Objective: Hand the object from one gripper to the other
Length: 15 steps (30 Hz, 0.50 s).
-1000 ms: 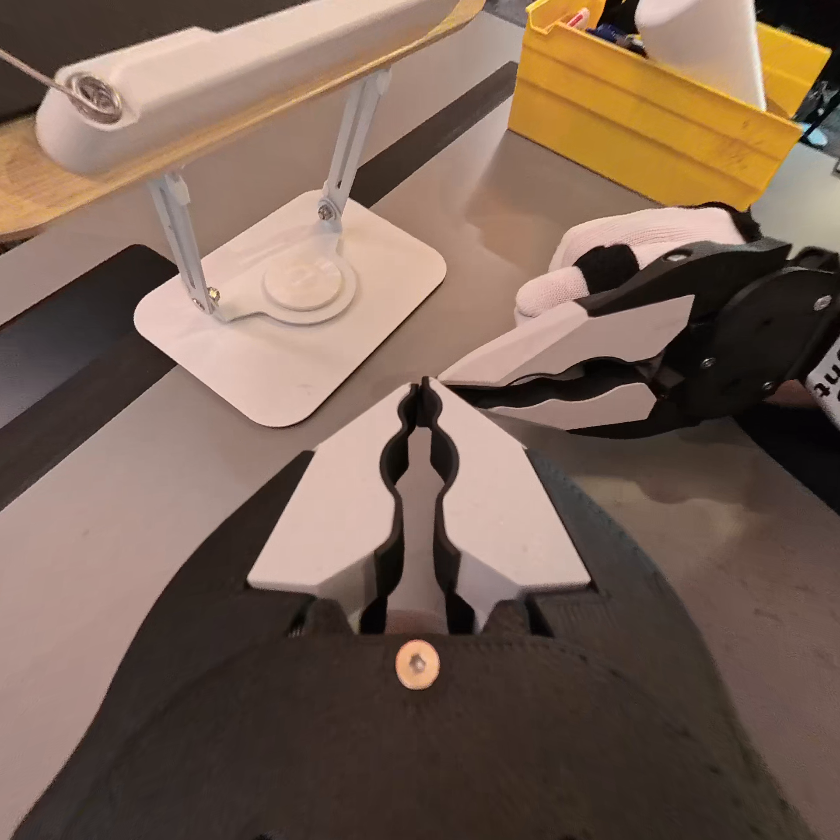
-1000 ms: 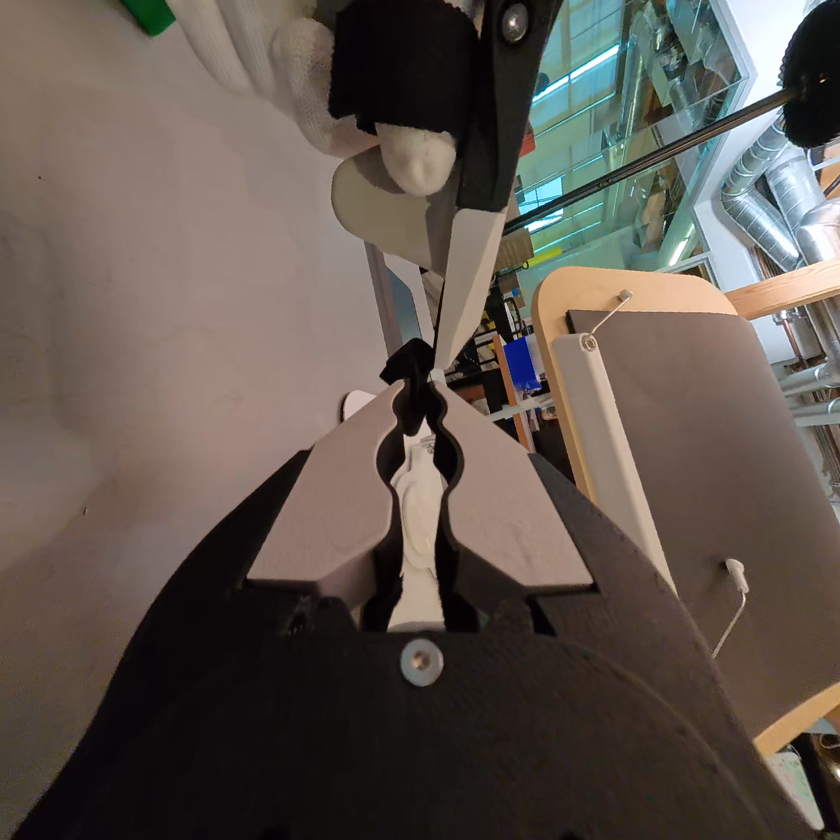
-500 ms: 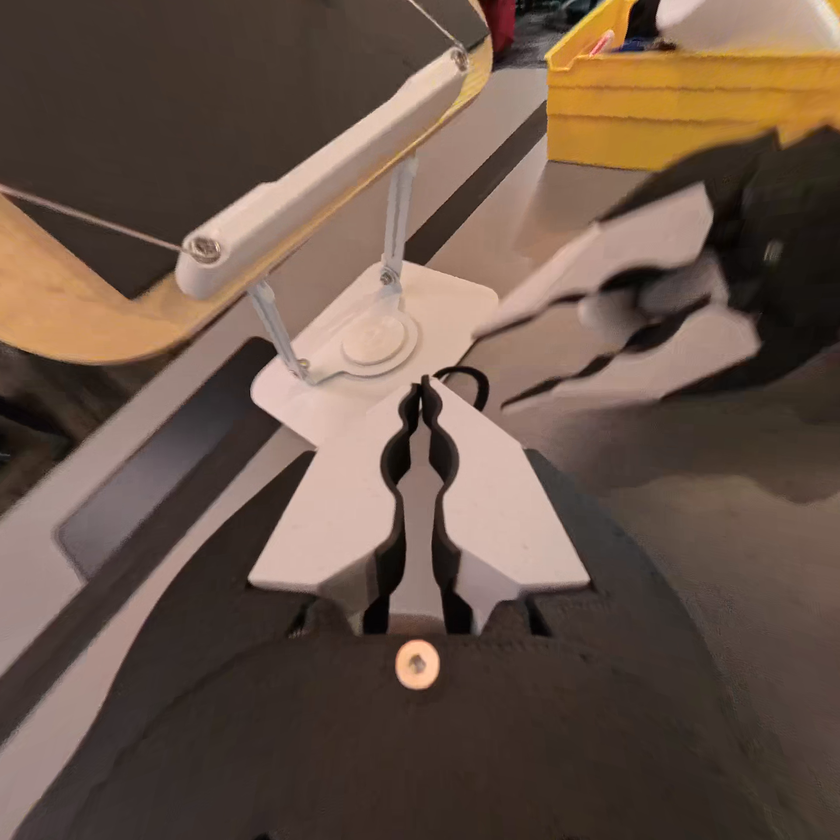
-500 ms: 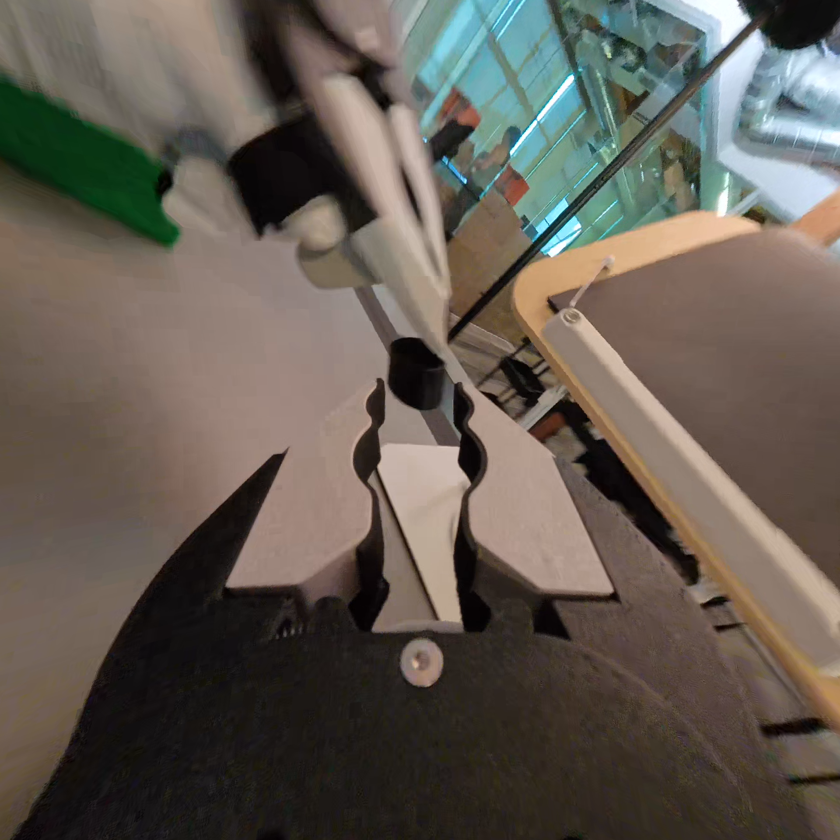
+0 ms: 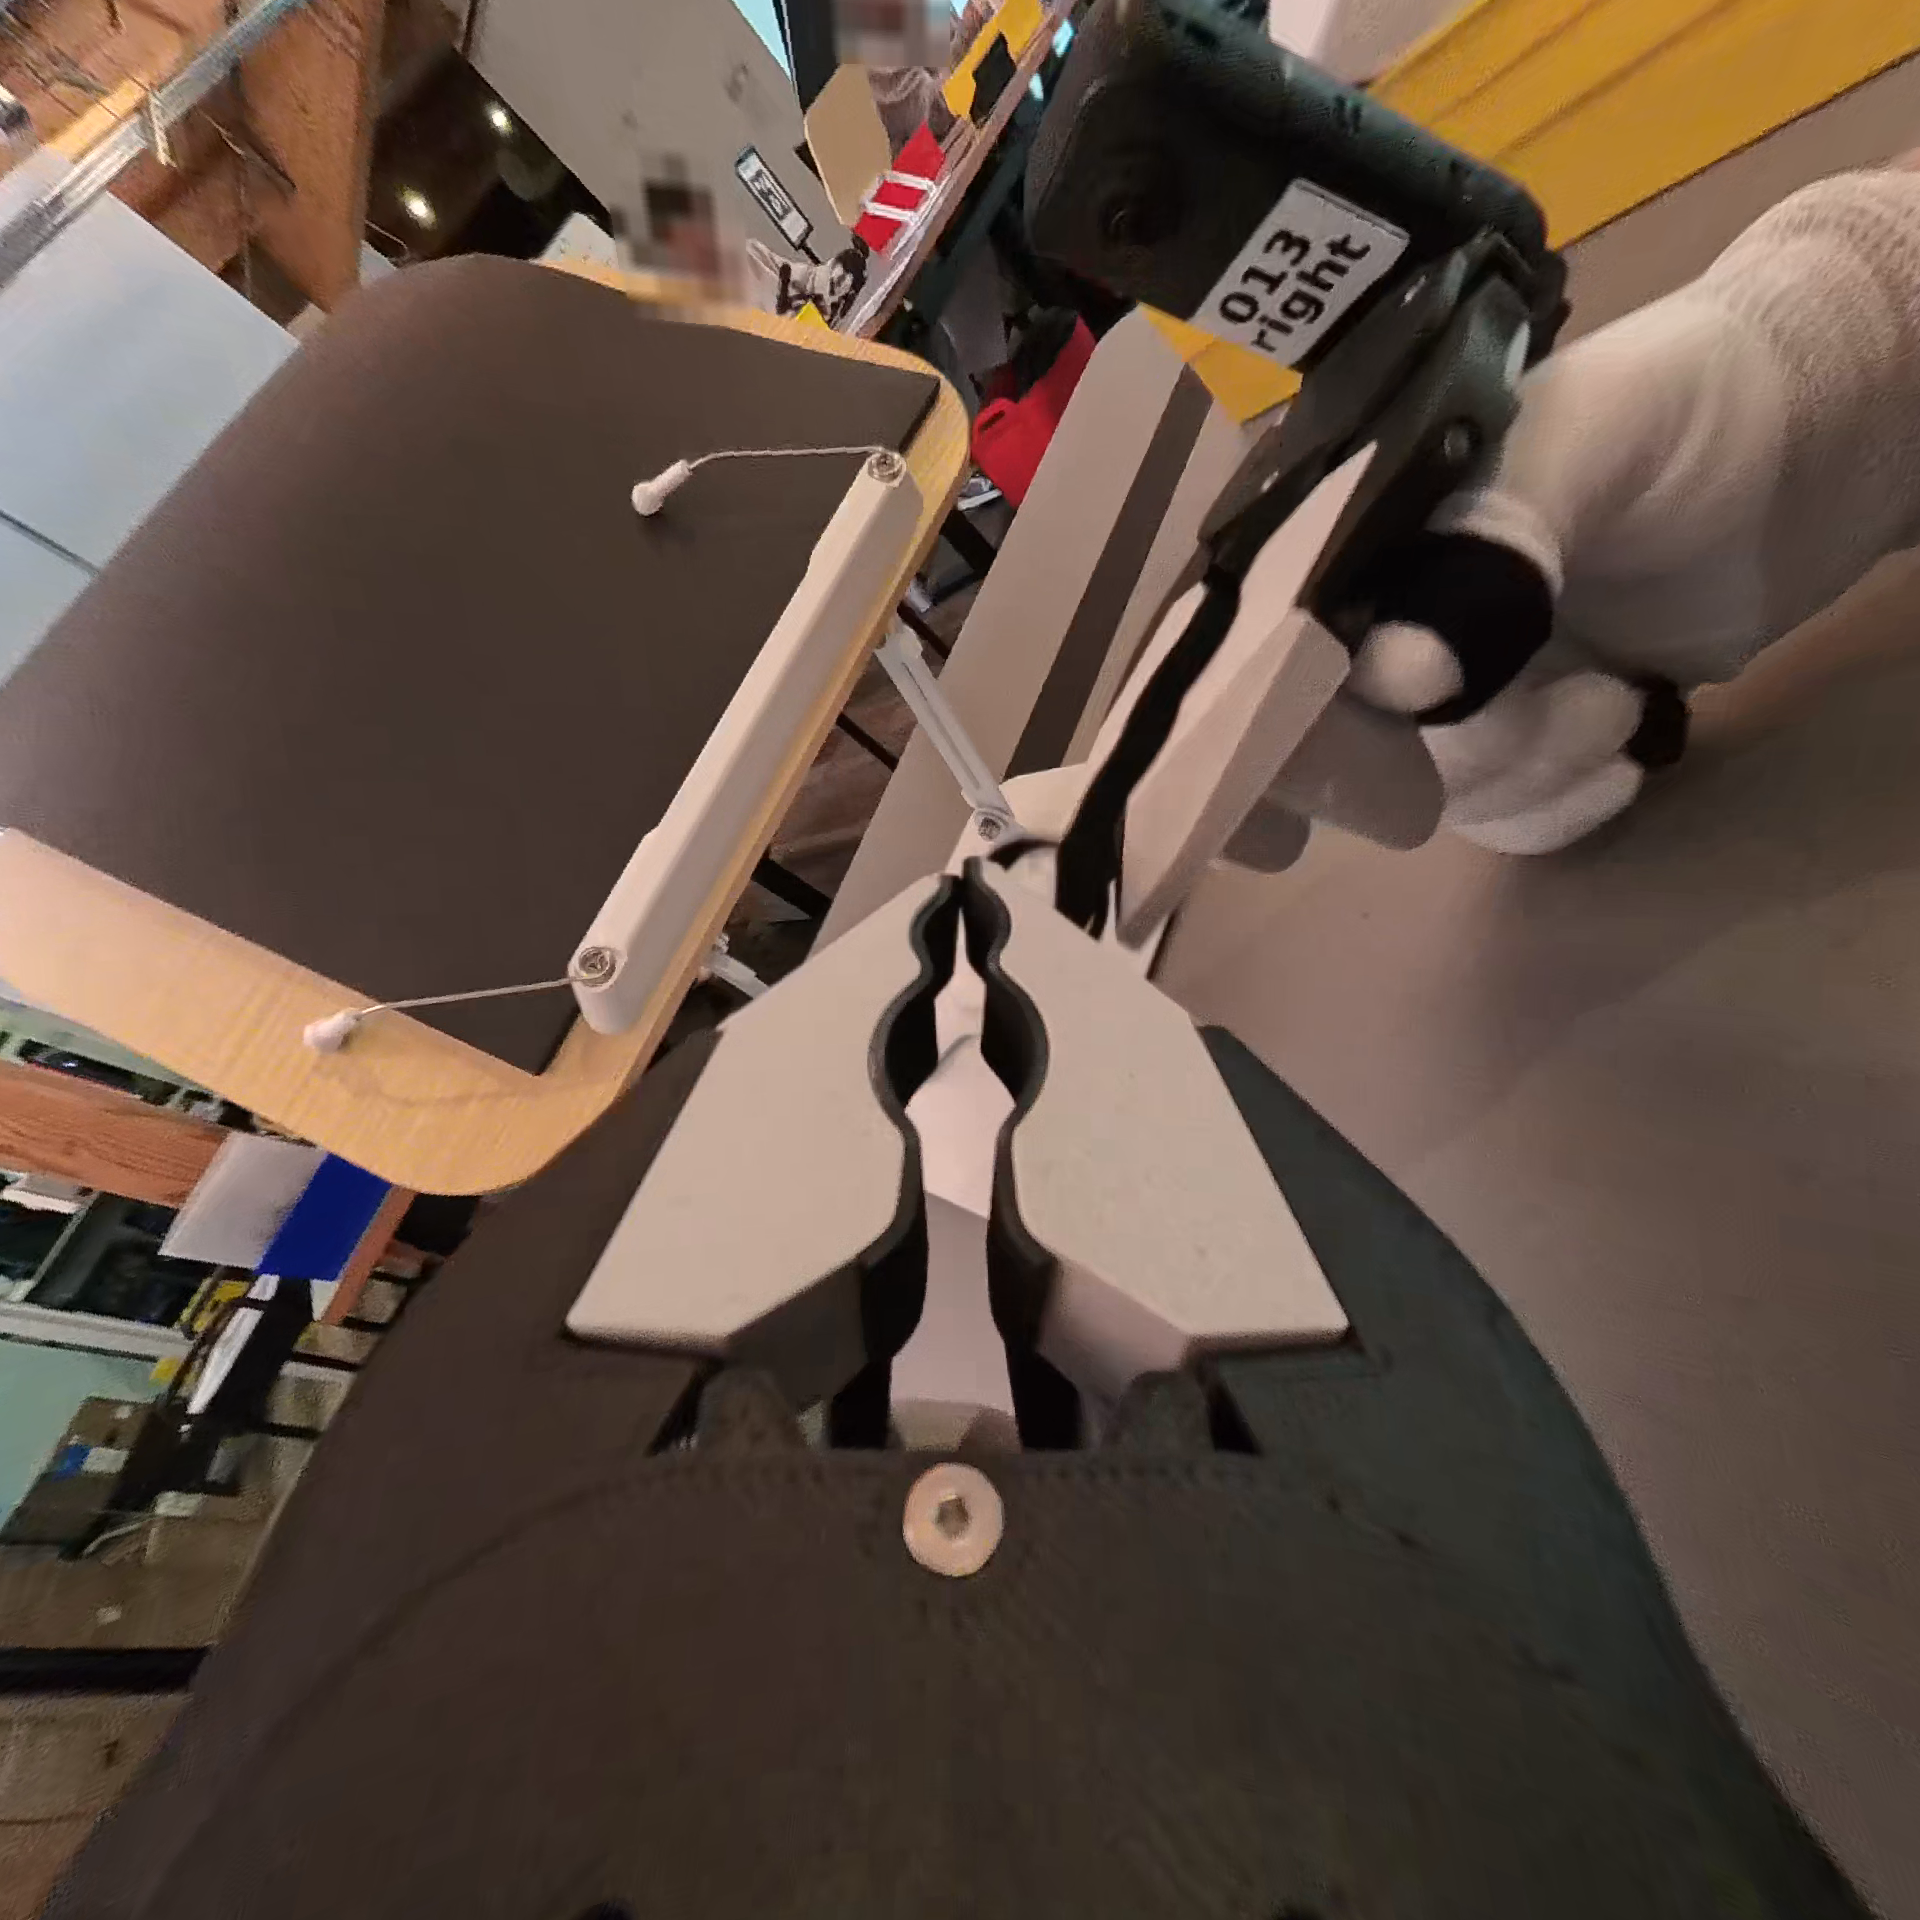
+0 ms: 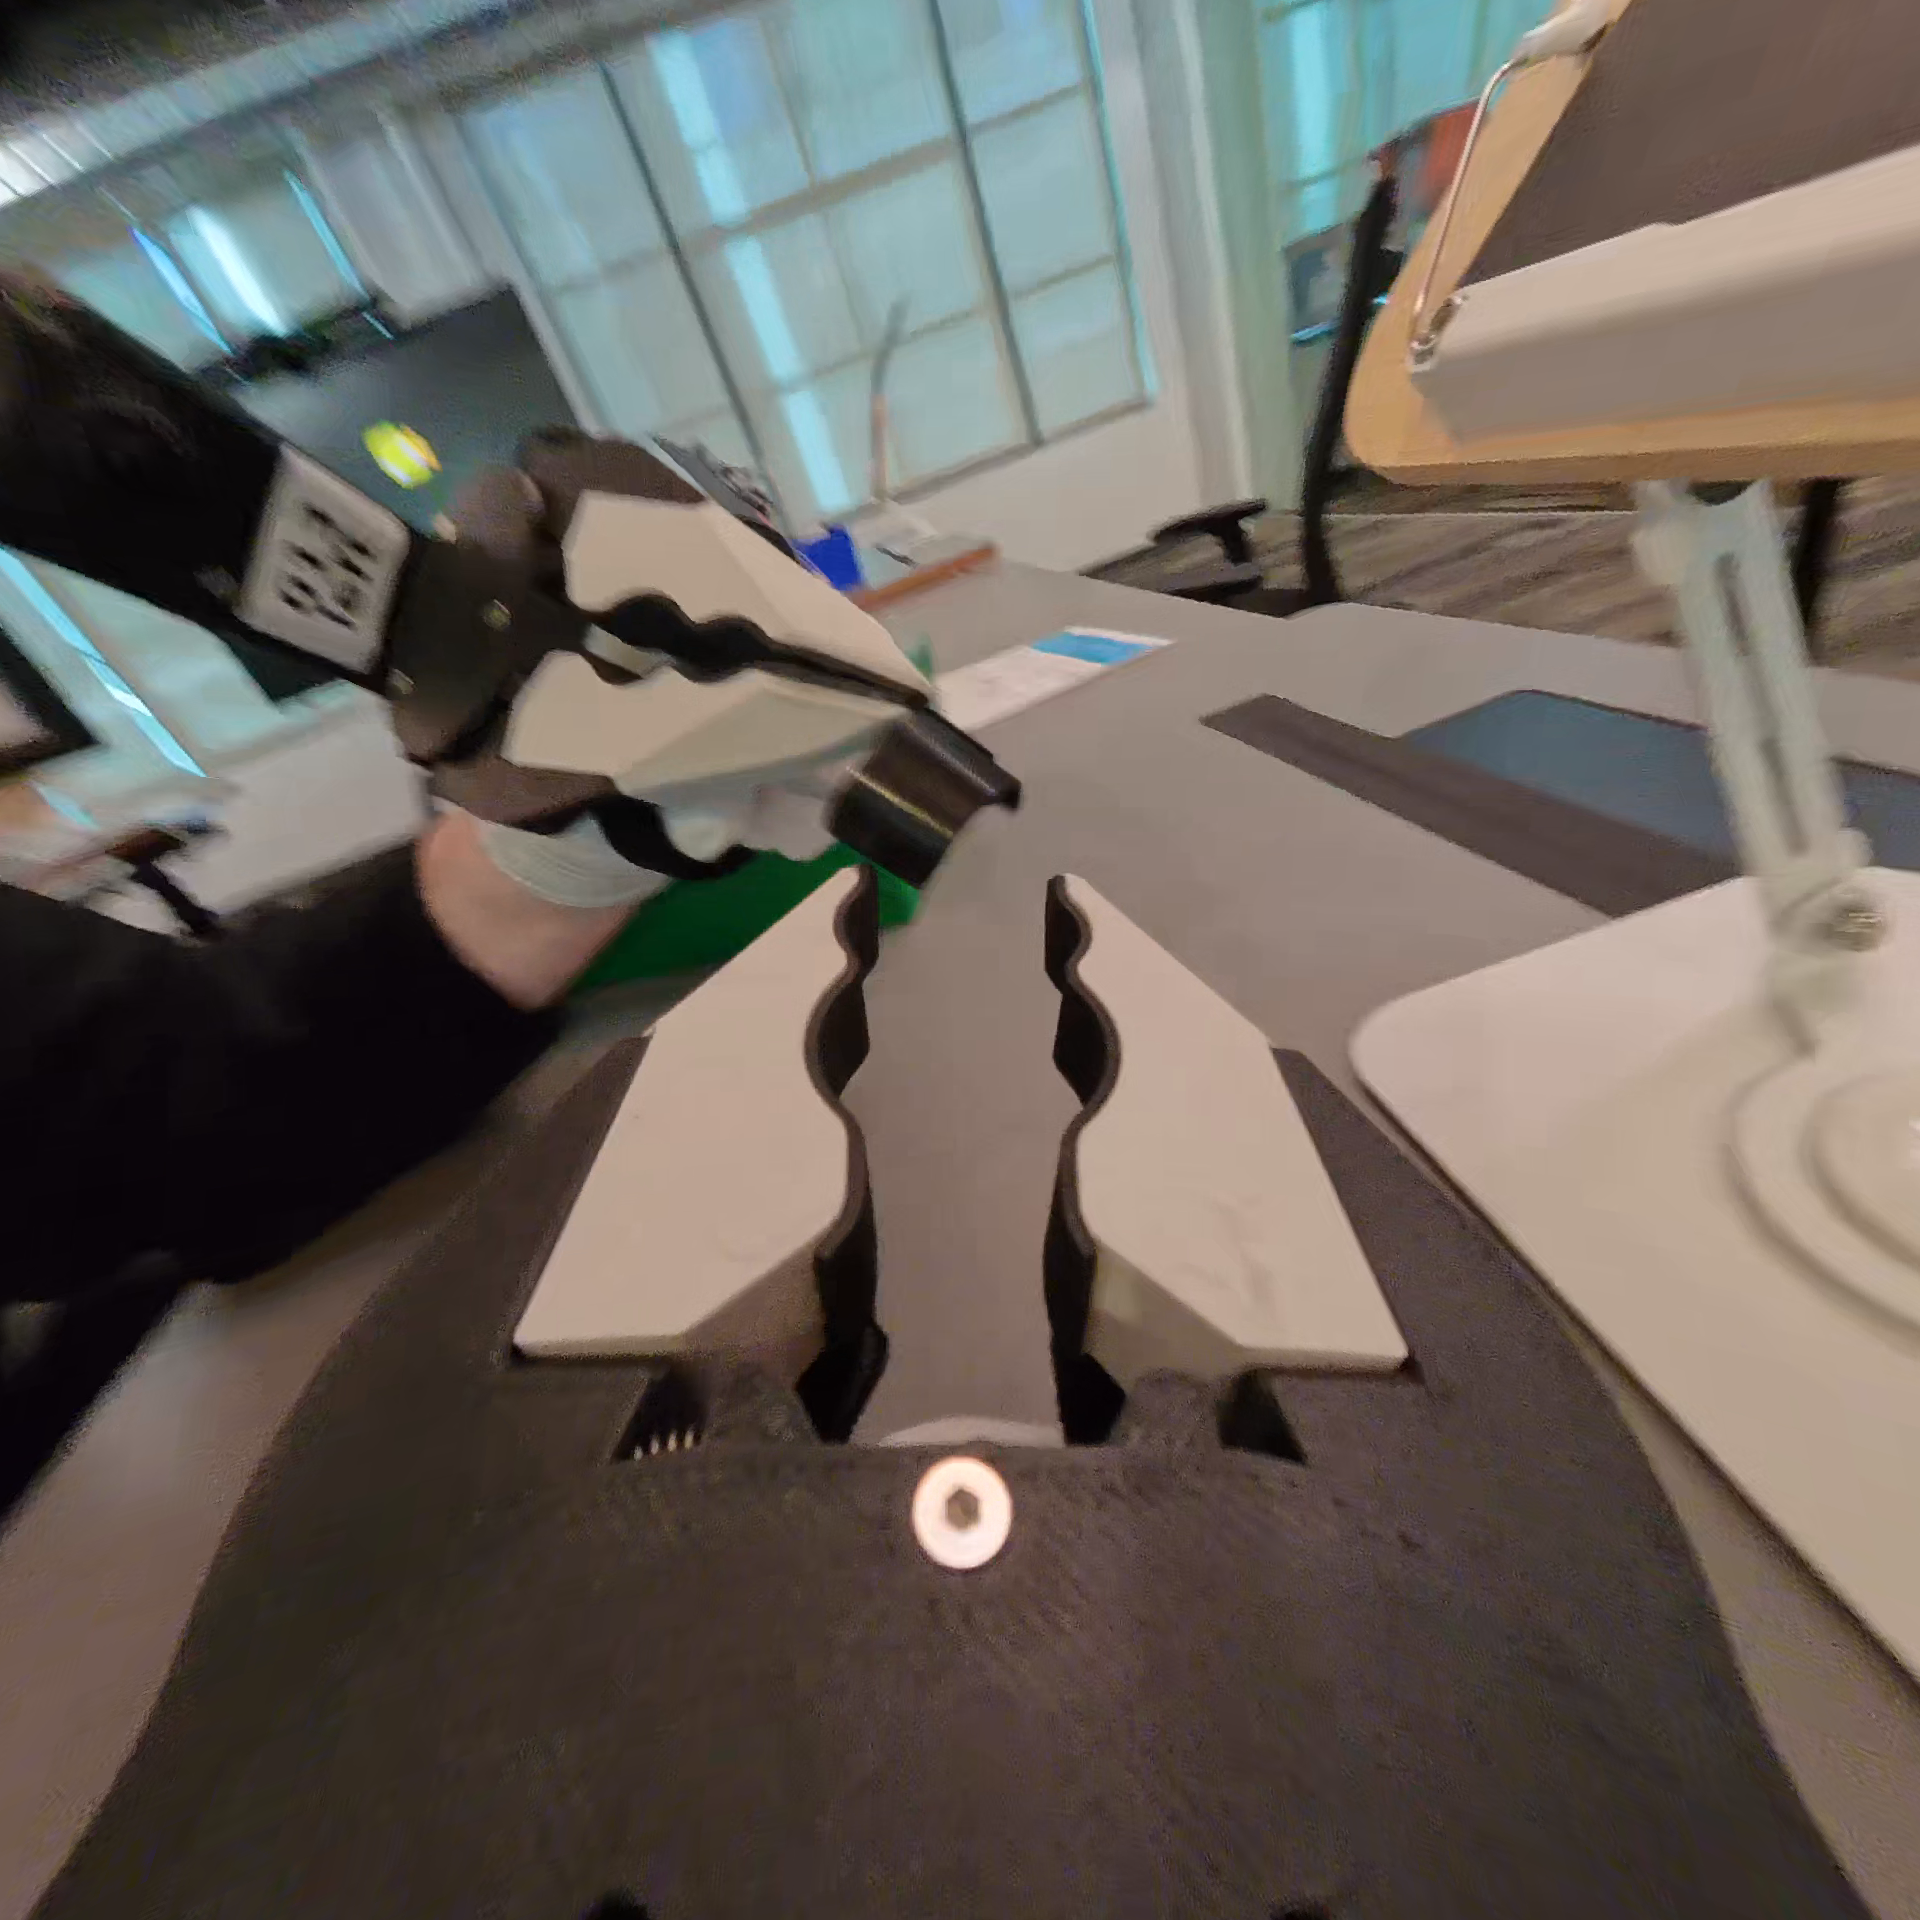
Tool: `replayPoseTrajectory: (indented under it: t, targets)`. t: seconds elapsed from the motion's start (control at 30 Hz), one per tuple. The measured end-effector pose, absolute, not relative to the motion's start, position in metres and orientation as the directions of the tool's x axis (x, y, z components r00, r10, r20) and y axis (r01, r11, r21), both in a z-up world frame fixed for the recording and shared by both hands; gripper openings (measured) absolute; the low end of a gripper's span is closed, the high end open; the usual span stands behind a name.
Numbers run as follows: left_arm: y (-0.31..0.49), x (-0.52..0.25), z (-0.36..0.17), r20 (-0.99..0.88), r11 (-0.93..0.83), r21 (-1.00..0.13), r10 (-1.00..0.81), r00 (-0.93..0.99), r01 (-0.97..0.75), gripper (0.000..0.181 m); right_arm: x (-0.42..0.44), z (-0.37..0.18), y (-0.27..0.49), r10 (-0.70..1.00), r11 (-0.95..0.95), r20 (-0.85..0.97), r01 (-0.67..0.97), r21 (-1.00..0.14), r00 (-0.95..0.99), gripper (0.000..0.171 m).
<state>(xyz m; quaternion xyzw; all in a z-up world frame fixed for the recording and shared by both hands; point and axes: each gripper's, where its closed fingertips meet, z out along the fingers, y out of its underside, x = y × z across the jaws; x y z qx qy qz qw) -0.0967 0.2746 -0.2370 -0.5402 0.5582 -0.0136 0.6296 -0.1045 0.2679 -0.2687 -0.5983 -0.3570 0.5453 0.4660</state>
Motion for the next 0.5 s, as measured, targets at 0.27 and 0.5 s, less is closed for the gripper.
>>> replayPoseTrajectory:
  t: [0.27, 0.5]
  targets:
    - [0.269, -0.090, -0.235, -0.713, 0.462, -0.679, -0.599, 0.363, -0.571, 0.000, -0.093, -0.246, 0.261, 0.870, -0.490, -0.489, -0.222, -0.843, -0.063, 0.022]
    - [0.264, -0.086, -0.226, -0.684, 0.468, -0.717, -0.613, 0.394, -0.516, 0.000, -0.091, -0.237, 0.253, 0.891, -0.453, -0.442, -0.245, -0.857, -0.101, 0.014]
